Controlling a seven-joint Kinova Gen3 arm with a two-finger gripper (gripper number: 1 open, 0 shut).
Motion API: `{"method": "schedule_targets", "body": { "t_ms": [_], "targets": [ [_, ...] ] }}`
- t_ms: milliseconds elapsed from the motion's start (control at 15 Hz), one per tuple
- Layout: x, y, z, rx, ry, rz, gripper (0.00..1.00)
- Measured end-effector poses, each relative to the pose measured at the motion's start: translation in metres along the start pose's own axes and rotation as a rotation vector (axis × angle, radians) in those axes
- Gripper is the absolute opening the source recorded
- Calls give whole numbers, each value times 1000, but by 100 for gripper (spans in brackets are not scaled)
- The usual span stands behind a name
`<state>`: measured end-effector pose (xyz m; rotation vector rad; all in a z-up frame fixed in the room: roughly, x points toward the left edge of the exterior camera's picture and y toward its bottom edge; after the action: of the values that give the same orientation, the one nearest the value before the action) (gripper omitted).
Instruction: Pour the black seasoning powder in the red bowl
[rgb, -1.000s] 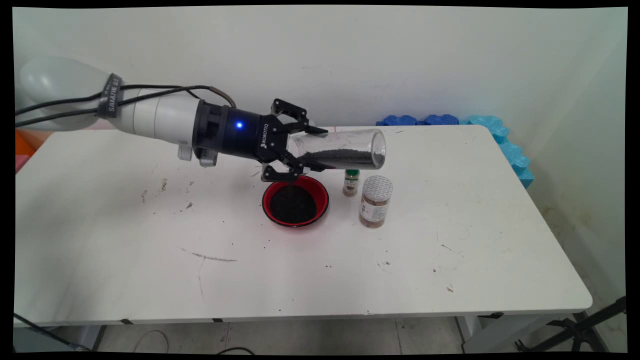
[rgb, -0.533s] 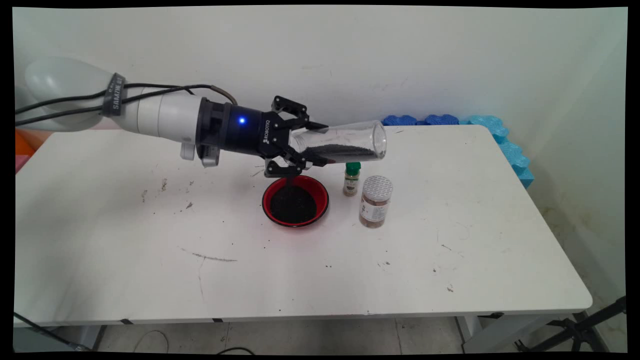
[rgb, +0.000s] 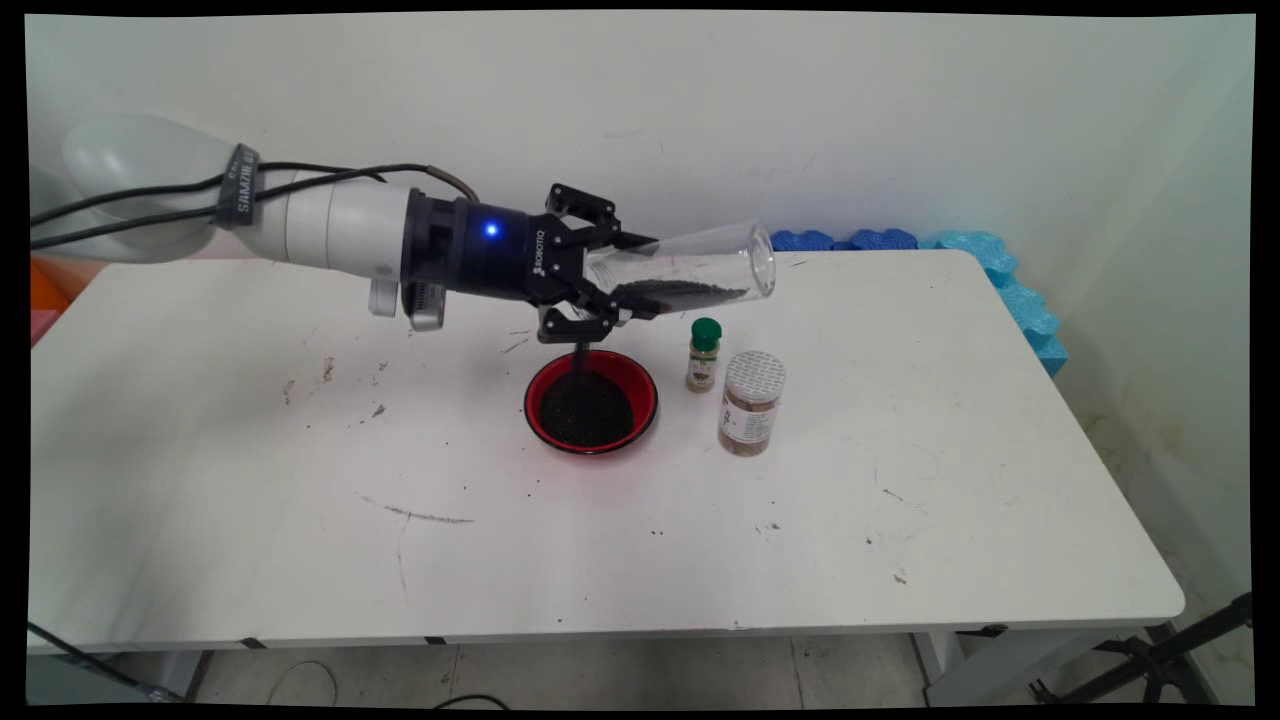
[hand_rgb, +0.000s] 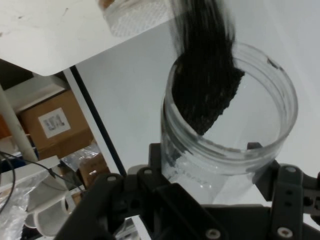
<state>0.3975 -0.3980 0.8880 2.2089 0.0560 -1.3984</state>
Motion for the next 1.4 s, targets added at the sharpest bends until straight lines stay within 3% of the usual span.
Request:
{"method": "schedule_targets", "body": {
  "t_ms": [1400],
  "targets": [
    [-1,12,11,-99,-9,-153,0]
  ]
}}
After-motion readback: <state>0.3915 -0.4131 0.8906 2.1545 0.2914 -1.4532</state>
